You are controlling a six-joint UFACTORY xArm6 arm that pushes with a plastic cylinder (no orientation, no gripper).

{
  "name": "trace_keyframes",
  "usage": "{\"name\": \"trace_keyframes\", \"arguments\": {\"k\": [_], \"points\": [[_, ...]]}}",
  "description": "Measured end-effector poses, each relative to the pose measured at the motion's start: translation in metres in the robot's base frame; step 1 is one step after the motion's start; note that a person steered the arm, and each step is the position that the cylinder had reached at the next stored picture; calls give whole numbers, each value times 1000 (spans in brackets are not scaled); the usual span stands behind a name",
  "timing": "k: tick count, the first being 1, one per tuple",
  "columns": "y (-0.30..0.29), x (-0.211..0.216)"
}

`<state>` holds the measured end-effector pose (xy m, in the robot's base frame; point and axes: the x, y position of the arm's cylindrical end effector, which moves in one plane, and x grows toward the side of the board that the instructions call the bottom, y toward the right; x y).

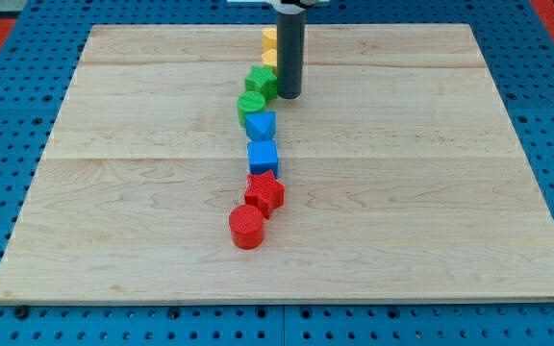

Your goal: Slightly move the green blocks below the hexagon in a vertical line of blocks

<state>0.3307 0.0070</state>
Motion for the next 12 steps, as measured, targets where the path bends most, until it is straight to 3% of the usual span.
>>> {"name": "trace_keyframes", "arguments": {"k": [1, 2, 3, 7, 8, 10, 11, 12], "points": [[17, 1], [75, 42], [73, 65], [108, 65], [100, 97], [196, 277], [184, 288], [53, 288]]}}
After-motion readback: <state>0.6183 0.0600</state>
